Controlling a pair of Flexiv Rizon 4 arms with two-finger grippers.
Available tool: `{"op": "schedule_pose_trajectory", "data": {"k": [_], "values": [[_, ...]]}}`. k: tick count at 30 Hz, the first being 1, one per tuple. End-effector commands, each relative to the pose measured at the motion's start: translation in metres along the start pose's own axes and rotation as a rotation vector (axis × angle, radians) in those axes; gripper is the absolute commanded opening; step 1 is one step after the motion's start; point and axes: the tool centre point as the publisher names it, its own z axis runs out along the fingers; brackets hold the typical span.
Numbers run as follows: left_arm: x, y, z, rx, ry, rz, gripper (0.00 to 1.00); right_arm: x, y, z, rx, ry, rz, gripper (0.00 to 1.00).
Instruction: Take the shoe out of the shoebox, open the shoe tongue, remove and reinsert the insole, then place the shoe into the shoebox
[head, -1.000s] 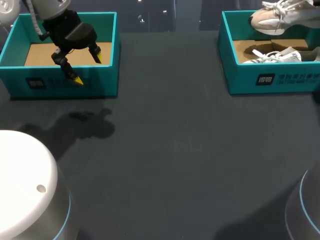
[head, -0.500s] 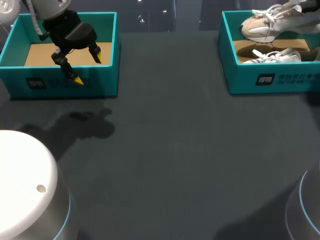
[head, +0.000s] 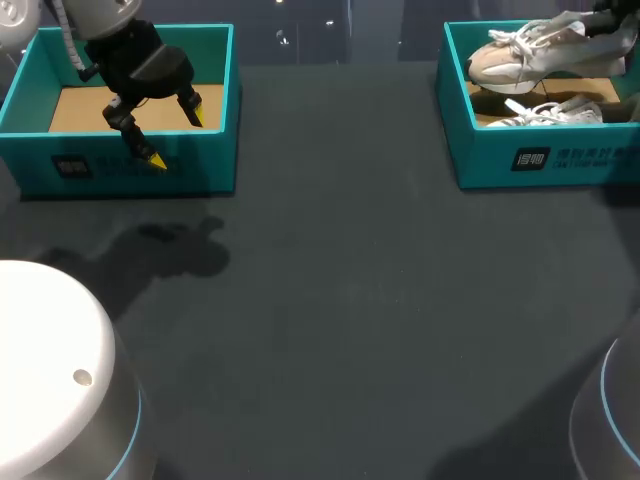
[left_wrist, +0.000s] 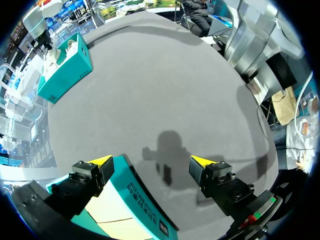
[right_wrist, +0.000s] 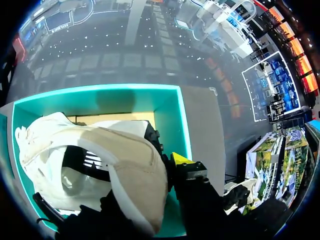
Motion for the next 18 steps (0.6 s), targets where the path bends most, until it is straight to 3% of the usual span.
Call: {"op": "schedule_pose_trajectory", "data": {"k": [1, 18], "values": [[0.000, 0.000, 0.000, -0.002, 0.001, 0.001, 1.00, 0.008, 0.005, 0.013, 0.005, -0.009, 0.003, 0.00], [0.000, 0.000, 0.000, -0.002, 0.001, 0.001, 1.00, 0.030, 0.006, 0.055, 0.044, 0.011, -0.020, 0.00]]}}
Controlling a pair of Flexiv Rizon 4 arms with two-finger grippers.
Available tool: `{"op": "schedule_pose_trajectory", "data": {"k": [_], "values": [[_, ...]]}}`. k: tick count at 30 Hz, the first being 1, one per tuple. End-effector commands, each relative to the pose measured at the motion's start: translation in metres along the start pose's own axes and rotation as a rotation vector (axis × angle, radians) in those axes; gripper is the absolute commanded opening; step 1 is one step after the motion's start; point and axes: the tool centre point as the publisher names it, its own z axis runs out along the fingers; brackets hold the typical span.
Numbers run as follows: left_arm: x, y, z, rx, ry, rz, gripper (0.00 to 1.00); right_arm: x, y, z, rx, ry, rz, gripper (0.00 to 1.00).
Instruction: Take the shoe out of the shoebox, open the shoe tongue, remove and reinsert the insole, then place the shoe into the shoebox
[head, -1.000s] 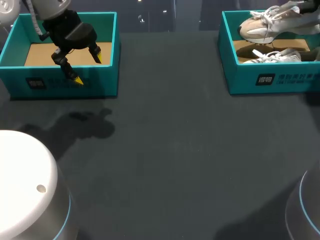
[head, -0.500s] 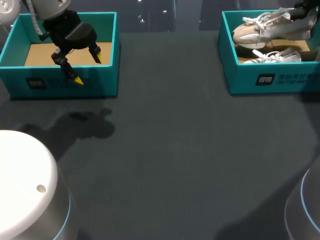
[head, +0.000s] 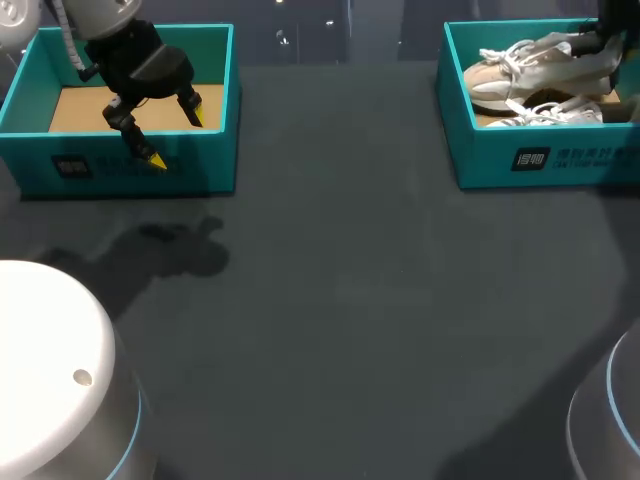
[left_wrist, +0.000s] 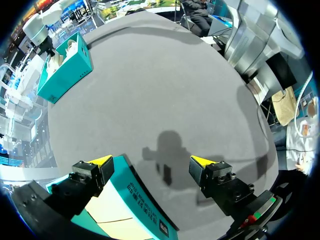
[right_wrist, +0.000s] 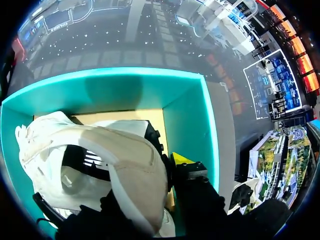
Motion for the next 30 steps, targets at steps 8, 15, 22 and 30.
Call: {"op": "schedule_pose_trajectory", "data": {"k": [8, 15, 22, 30], "values": [[0.000, 0.000, 0.000, -0.002, 0.001, 0.001, 1.00, 0.018, 0.008, 0.025, 0.021, 0.011, -0.036, 0.00], [0.000, 0.000, 0.000, -0.002, 0.001, 0.001, 1.00, 0.022, 0.004, 0.039, 0.045, 0.033, -0.047, 0.00], [0.000, 0.000, 0.000, -0.002, 0.001, 0.001, 1.00, 0.019, 0.002, 0.047, 0.060, 0.044, -0.051, 0.00], [0.000, 0.000, 0.000, -0.002, 0.001, 0.001, 1.00, 0.017, 0.001, 0.053, 0.074, 0.067, -0.079, 0.35]]}}
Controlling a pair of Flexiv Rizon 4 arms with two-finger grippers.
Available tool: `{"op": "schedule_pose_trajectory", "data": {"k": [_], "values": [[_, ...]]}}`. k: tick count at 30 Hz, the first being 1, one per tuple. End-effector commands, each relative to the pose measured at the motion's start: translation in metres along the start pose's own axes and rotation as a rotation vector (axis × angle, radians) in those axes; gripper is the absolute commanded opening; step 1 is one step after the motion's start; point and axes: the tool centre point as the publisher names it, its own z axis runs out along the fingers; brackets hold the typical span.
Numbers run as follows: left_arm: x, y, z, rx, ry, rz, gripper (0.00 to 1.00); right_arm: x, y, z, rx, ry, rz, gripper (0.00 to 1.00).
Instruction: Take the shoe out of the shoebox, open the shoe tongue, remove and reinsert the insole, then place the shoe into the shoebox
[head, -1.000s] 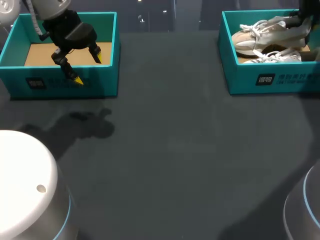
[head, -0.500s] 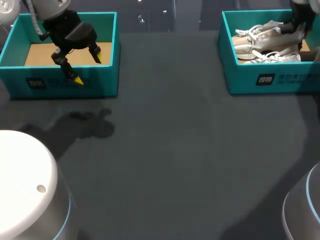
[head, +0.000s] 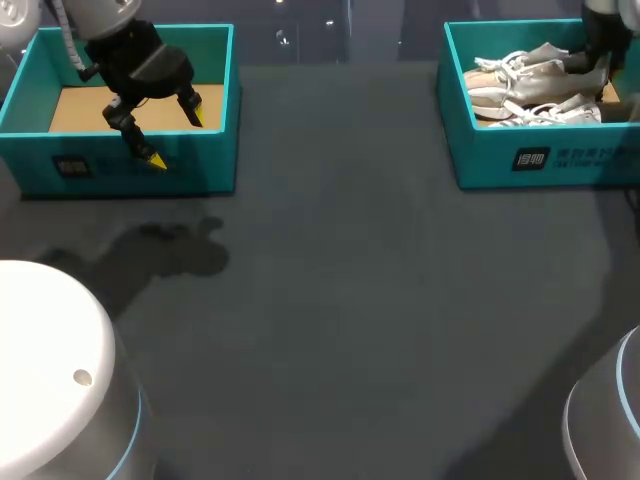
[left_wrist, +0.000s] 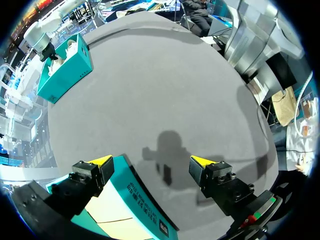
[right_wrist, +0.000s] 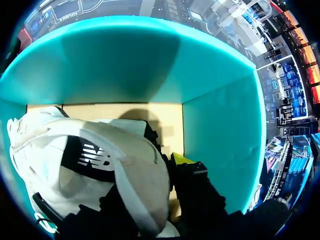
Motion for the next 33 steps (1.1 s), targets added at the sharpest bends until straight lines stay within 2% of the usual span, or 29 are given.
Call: {"op": "schedule_pose_trajectory", "data": {"k": [1, 3, 5, 9, 13, 20, 27, 29, 33], "values": [[0.000, 0.000, 0.000, -0.002, 0.001, 0.001, 1.00, -0.002, 0.005, 0.006, 0.011, 0.008, -0.007, 0.40], [0.000, 0.000, 0.000, -0.002, 0.001, 0.001, 1.00, -0.003, 0.005, 0.005, 0.012, 0.014, -0.008, 0.48], [0.000, 0.000, 0.000, -0.002, 0.001, 0.001, 1.00, -0.005, 0.004, 0.003, 0.011, 0.023, -0.005, 0.65], [0.000, 0.000, 0.000, -0.002, 0.001, 0.001, 1.00, -0.009, 0.003, -0.008, -0.004, 0.047, 0.001, 0.79], [0.000, 0.000, 0.000, -0.002, 0.001, 0.001, 1.00, -0.012, 0.001, -0.026, -0.011, 0.067, 0.002, 1.00], [0.000, 0.000, 0.000, -0.002, 0.001, 0.001, 1.00, -0.017, -0.012, -0.075, -0.013, 0.099, 0.005, 1.00], [0.000, 0.000, 0.000, -0.002, 0.001, 0.001, 1.00, -0.019, -0.038, -0.121, -0.014, 0.125, -0.006, 1.00], [-0.002, 0.001, -0.011, 0.044, -0.021, -0.070, 1.00, -0.018, -0.047, -0.132, -0.013, 0.135, -0.008, 1.00], [-0.009, 0.007, -0.023, 0.031, -0.066, -0.352, 1.00, -0.014, -0.064, -0.149, -0.012, 0.134, -0.012, 1.00]]}}
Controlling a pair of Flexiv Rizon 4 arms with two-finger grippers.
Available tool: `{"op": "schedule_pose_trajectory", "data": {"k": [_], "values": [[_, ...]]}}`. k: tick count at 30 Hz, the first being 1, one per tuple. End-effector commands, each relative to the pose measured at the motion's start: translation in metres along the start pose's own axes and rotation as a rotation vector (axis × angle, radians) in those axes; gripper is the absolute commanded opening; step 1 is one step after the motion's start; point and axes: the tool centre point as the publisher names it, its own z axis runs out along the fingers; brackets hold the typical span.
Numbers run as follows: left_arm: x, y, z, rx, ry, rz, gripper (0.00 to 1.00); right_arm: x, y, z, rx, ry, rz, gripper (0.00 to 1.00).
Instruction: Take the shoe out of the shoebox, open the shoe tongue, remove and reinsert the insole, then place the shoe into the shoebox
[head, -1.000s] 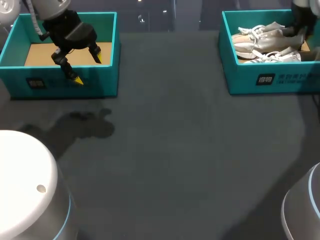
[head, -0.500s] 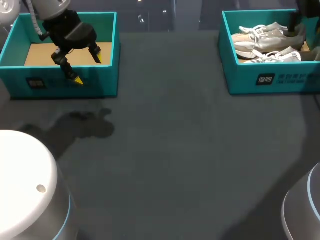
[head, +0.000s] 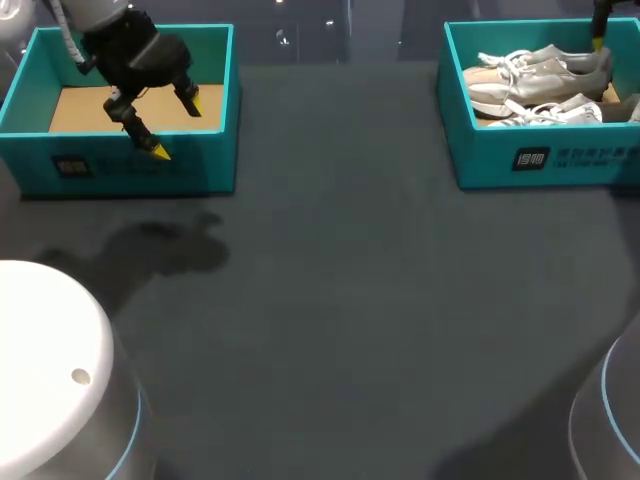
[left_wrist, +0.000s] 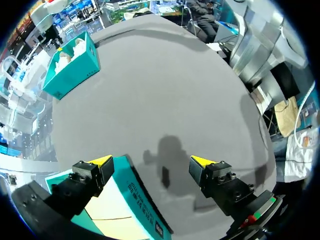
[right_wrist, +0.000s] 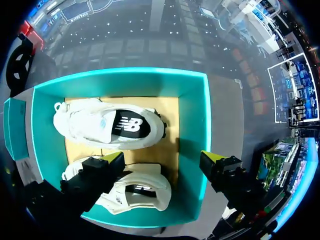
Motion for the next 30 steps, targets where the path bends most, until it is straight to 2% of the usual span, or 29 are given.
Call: {"op": "schedule_pose_trajectory", "data": {"k": [1, 4, 8, 9, 11, 23, 25, 28, 30], "values": [[-0.003, 0.009, -0.014, -0.012, -0.046, -0.298, 1.00, 0.009, -0.043, -0.035, -0.041, -0.013, -0.001, 1.00], [-0.003, 0.019, -0.021, -0.046, -0.088, -0.525, 1.00, 0.015, -0.056, -0.045, -0.040, -0.013, -0.010, 1.00], [0.002, 0.034, -0.031, -0.148, -0.198, -0.855, 1.00, 0.023, -0.072, -0.057, -0.033, 0.006, -0.019, 1.00], [0.002, 0.040, -0.035, -0.198, -0.245, -0.967, 1.00, 0.023, -0.072, -0.057, -0.033, 0.006, -0.019, 1.00], [0.009, 0.051, -0.047, -0.328, -0.464, -1.072, 1.00, 0.023, -0.072, -0.057, -0.033, 0.006, -0.019, 1.00], [0.009, 0.051, -0.047, -0.328, -0.464, -1.072, 1.00, 0.023, -0.072, -0.057, -0.033, 0.006, -0.019, 1.00], [0.010, 0.053, -0.050, -0.323, -0.456, -1.124, 1.00, 0.032, -0.081, -0.063, -0.055, -0.001, -0.027, 1.00], [0.007, 0.064, -0.056, -0.350, -0.437, -1.283, 1.00, 0.041, -0.099, -0.069, -0.044, -0.031, -0.016, 1.00], [0.006, 0.070, -0.058, -0.338, -0.425, -1.326, 1.00, 0.044, -0.108, -0.073, -0.036, -0.036, -0.017, 1.00]]}}
